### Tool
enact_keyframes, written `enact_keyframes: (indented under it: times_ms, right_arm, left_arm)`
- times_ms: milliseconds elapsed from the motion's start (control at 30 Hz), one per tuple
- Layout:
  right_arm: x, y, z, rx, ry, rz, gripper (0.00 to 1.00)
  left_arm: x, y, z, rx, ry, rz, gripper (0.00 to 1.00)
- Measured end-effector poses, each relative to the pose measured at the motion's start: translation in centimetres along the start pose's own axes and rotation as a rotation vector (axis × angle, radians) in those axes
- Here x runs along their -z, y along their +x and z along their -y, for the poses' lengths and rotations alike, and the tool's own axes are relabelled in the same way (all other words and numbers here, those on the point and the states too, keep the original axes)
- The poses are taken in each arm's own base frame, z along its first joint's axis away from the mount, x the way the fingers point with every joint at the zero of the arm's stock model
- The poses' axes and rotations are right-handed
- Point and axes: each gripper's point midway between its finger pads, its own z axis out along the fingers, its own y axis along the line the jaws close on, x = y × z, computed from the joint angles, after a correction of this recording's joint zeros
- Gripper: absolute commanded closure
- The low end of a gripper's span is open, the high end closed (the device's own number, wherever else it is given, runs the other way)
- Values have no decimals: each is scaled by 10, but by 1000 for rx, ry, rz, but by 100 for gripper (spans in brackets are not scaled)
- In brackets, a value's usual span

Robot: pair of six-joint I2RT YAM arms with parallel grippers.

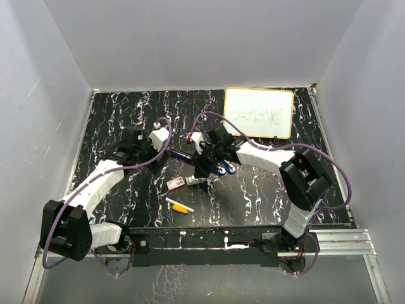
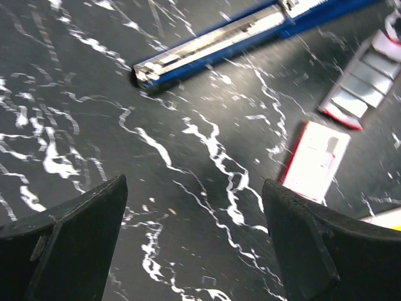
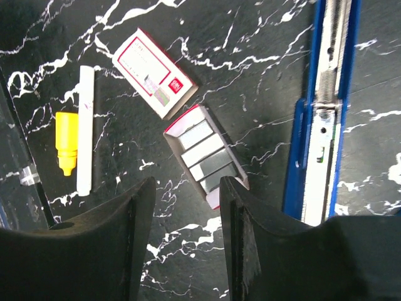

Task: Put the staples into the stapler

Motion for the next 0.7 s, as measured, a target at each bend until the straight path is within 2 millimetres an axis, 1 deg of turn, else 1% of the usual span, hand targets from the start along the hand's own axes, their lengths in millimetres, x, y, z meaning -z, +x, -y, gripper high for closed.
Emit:
enact_keyframes:
  times_ms: [67, 133, 233, 367, 533, 700]
  right_arm:
    - [-3, 4, -4, 4, -1, -12, 52]
    - [-6, 8, -8, 7, -4, -23, 52]
    - [-8, 10, -12, 14, -7, -32, 52]
    - [-12, 14, -11, 10, -1, -48, 52]
    - [-18, 27, -4, -12, 21, -90, 52]
    - [-20, 32, 2, -18, 41, -109, 54]
  left_arm:
    - [1, -13, -14, 20, -49, 25, 11]
    - [1, -22, -24, 38, -91, 43, 9]
    - [0, -23, -32, 65, -131, 45, 7]
    - [-1, -20, -37, 95, -158, 31, 6]
    - [-1, -21, -38, 105, -167, 31, 5]
    - [-1, -22, -38, 103, -169, 35, 4]
